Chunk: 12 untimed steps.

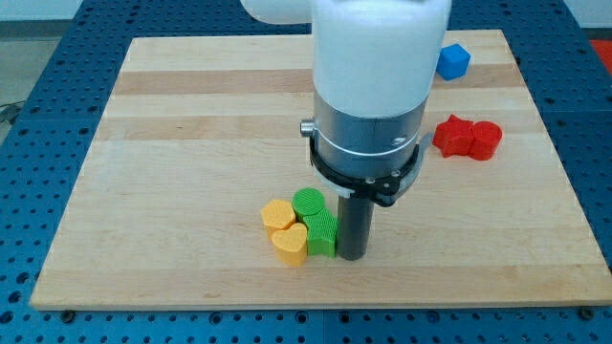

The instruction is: Push blue triangle towards red star

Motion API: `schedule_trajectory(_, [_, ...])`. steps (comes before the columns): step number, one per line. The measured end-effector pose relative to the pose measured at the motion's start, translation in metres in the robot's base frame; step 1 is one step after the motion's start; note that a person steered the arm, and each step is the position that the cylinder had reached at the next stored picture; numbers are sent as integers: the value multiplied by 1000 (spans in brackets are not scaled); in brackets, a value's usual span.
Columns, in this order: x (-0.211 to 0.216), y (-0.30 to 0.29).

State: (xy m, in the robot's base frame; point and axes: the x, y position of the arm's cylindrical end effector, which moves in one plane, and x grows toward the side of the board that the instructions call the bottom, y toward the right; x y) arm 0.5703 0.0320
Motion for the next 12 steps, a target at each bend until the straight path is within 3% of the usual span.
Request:
schedule_trajectory(2, [3,58])
schedule_trajectory(6, [-193,-7])
schedule_trajectory(8, [-305,12])
schedule_trajectory(9, [-332,27])
schedule_trajectory(12, [-343,93])
